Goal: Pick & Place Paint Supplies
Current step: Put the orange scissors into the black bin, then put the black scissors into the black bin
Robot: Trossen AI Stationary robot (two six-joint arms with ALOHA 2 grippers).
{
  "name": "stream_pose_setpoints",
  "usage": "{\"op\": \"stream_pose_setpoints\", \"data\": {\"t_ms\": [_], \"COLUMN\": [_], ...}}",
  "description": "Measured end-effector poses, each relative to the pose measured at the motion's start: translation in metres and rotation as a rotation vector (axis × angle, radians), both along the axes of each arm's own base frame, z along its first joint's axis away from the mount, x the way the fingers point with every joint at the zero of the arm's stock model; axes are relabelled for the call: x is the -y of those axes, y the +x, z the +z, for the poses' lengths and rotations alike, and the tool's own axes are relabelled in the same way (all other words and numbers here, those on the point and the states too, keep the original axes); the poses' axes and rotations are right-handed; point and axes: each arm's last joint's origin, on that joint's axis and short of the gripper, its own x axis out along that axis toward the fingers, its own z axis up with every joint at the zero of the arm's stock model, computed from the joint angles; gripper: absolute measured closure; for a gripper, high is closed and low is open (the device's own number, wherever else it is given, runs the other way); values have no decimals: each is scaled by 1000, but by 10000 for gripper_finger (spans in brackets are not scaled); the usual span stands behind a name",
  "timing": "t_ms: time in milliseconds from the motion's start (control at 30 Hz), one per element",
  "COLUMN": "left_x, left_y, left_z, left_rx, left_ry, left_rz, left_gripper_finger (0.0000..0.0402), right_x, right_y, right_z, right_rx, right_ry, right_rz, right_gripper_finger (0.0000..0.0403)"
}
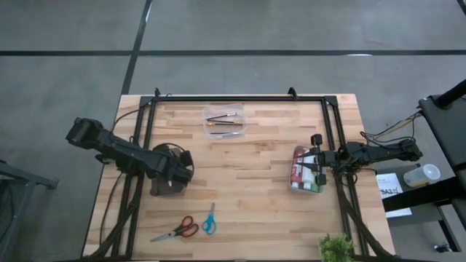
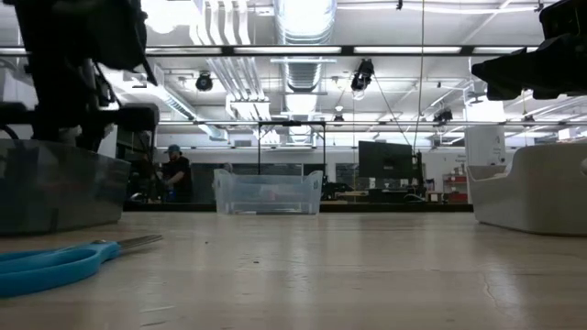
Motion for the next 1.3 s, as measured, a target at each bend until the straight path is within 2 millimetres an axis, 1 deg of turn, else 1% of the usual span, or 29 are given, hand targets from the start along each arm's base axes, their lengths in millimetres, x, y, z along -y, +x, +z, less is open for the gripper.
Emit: {"op": "stream_pose_setpoints", "data": {"t_ms": [167, 233, 400, 467, 600, 733, 833, 900, 1067, 1200, 1300], "left_x": [-11, -14, -20, -22, -27, -38, -54, -68, -114, -148, -158], "left_y": [-10, -12, -14, -14, -15, -15, -15, -16, -20, -22, -22], "left_z": [-10, -12, -11, -9, -4, -3, -3, -2, -2, 0, 3], "left_rx": [51, 61, 74, 76, 69, 40, -24, -70, -144, -99, -26], "left_ry": [-38, -45, -69, -71, -71, -14, 25, 32, 44, 33, -13], "left_rz": [-54, -76, -86, -108, -169, -187, -230, -246, -279, -360, -399], "left_gripper_finger": [388, 369, 293, 269, 242, 237, 236, 236, 236, 236, 236], "right_x": [0, 0, 0, 0, 0, 0, 0, 0, 0, 0, 0], "right_y": [0, 0, 0, 0, 0, 0, 0, 0, 0, 0, 0], "right_z": [0, 0, 0, 0, 0, 0, 0, 0, 0, 0, 0], "right_rx": [0, 0, 0, 0, 0, -1, -1, -1, -1, -1, -1], "right_ry": [0, 0, 0, 0, 0, 0, 0, 0, 0, 0, 0], "right_rz": [1, 0, 0, 0, 1, 0, 0, 0, 0, 0, 0], "right_gripper_finger": [312, 312, 312, 312, 312, 312, 312, 312, 312, 312, 312]}}
